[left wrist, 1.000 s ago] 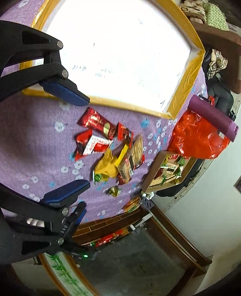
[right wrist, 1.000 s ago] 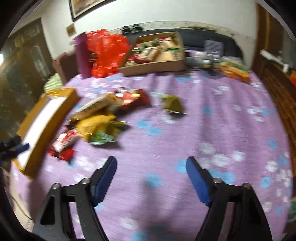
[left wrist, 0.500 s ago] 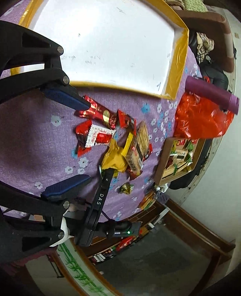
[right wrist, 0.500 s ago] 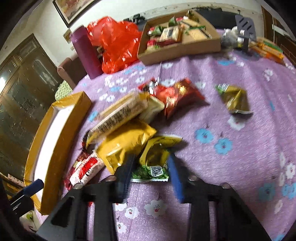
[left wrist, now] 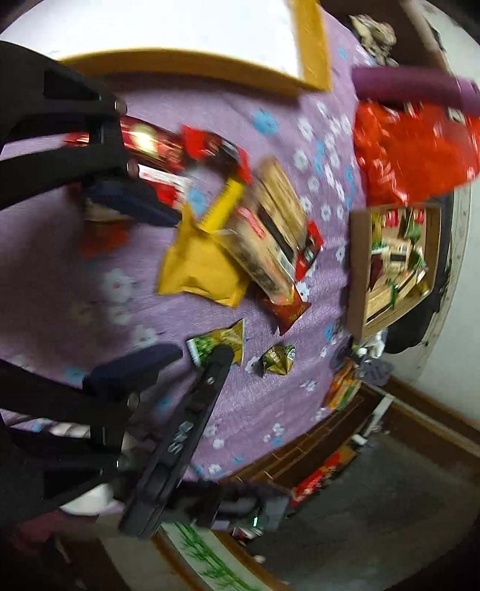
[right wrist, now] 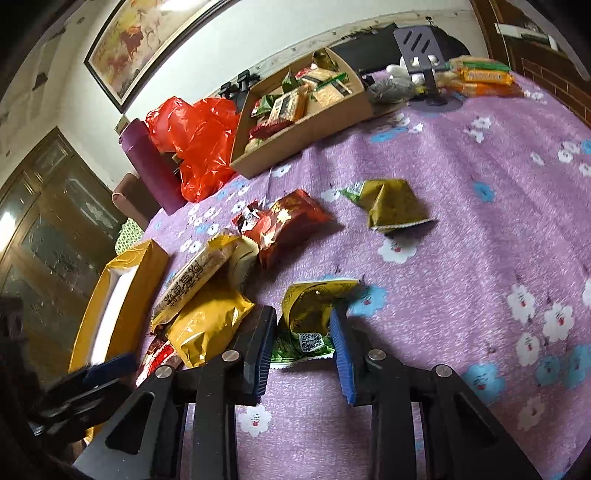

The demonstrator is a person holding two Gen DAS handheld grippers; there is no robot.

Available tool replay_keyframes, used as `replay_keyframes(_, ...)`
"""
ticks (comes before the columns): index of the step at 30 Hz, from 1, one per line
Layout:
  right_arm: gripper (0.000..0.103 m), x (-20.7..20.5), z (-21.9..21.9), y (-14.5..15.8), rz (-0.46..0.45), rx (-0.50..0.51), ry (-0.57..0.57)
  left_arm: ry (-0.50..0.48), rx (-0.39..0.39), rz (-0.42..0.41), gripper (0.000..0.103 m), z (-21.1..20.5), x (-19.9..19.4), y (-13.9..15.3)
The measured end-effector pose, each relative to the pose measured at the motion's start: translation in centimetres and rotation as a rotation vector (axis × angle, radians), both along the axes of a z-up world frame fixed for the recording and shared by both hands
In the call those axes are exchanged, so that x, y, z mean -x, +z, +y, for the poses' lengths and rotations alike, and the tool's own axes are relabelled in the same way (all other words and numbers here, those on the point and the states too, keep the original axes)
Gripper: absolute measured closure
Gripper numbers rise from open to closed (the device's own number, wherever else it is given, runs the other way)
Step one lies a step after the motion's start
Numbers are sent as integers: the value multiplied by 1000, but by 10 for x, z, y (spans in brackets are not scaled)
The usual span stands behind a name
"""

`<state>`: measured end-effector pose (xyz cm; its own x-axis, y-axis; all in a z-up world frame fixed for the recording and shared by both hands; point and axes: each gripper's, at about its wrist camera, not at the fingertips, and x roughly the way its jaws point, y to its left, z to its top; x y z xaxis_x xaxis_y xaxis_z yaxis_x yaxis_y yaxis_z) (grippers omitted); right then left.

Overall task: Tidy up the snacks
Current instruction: 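Move left tool toward the yellow pouch while right tool approaches the green pea pouch, then grasp the yellow pouch with left tool while right tool grasps the green pea pouch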

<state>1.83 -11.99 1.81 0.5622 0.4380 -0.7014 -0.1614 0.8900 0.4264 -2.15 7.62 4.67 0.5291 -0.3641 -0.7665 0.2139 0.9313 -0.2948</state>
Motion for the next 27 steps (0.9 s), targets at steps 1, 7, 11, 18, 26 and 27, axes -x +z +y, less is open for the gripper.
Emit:
replay_keyframes(1, 72, 0, 0, 0, -3, 3, 0, -9, -26, -1, 45, -5, -7, -2)
replay_keyframes(7, 84, 0, -2, 4, -9, -40, 18, -79, -197, 34, 45, -34, -26, -24)
replay_keyframes(11, 85, 1, -2, 5, -6, -39, 20, -71, -233, 30, 45, -41, -29, -29)
replay_keyframes(18, 61, 0, 5, 3, -6, 10, 29, -54, -278, -6, 45, -29, -32, -21)
replay_keyframes(26, 50, -2, 20, -1, -34, 119, 20, -110, -356, -41, 44, -31, -29, -21)
replay_keyframes(27, 61, -3, 21, -2, -35, 133, 23, -122, -359, -48, 45, -33, -29, -20)
